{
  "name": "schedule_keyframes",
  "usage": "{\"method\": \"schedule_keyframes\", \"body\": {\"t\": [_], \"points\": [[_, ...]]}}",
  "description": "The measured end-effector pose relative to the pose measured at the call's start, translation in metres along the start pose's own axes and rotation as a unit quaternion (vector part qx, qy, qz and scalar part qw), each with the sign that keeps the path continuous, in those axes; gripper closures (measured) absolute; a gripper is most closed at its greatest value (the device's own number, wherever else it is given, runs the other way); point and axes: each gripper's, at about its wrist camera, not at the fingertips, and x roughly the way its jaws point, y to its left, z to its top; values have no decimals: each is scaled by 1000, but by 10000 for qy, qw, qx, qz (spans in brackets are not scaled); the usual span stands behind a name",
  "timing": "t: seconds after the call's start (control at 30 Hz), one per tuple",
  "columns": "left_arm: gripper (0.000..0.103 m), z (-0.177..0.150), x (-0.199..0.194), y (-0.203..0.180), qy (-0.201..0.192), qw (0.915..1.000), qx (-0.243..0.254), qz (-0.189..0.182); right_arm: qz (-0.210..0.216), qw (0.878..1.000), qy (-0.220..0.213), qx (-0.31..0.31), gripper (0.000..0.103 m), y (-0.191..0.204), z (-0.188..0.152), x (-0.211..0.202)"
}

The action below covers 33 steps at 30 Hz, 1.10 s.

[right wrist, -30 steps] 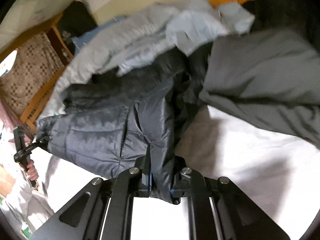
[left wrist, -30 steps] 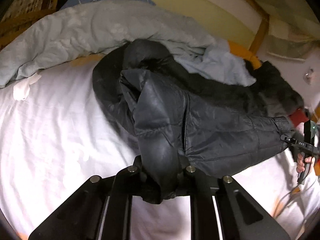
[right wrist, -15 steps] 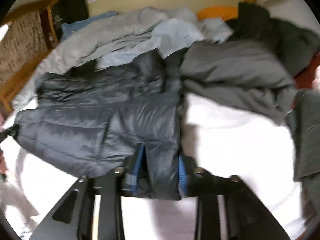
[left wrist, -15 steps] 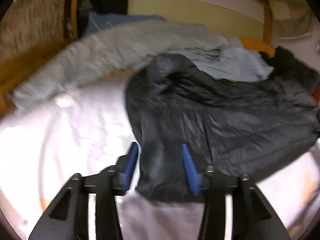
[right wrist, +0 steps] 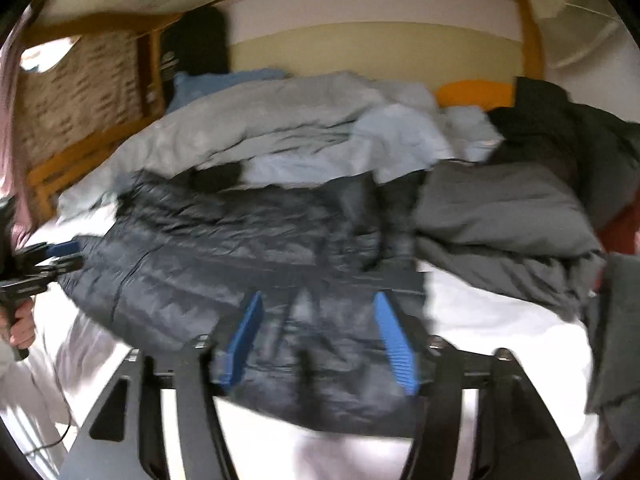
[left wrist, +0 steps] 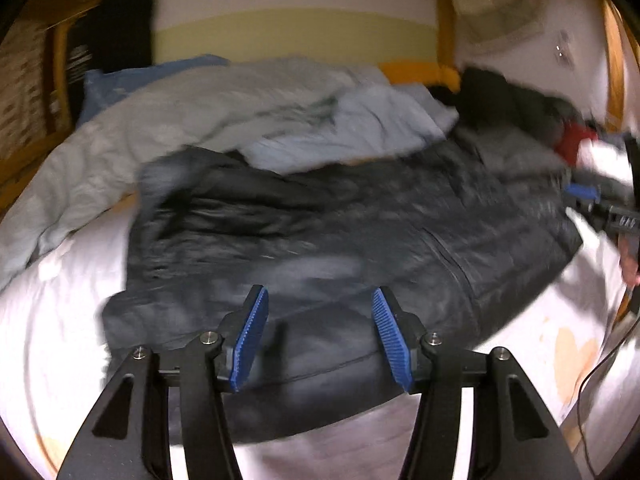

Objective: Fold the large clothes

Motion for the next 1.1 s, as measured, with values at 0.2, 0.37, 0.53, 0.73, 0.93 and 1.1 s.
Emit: {"method": "schedule_keyframes", "body": {"t": [0.2,0.37,0.53,0.73,0.93,1.1], "points": [[49,3,37,-26,368,9992,158,40,-132,9978,620,-207,17,22,-20,47],[46,-15,62,-33,569,9973,425,209,-350,9956,865,-105,6,20,-36,81],[40,-23,76,-30,549,9969,487,299,-823,9933,809,-104,0,24,-44,100],[32,-30,77,-29,375,9977,355,442,-799,9946,644,-151,0,23,-49,102],[21,-30,78,-23,379,9980,173,485,-873,9951,418,-190,0,26,-55,95],[3,-30,79,-12,450,9974,-127,554,-855,9954,401,-181,0,24,-55,95]]}}
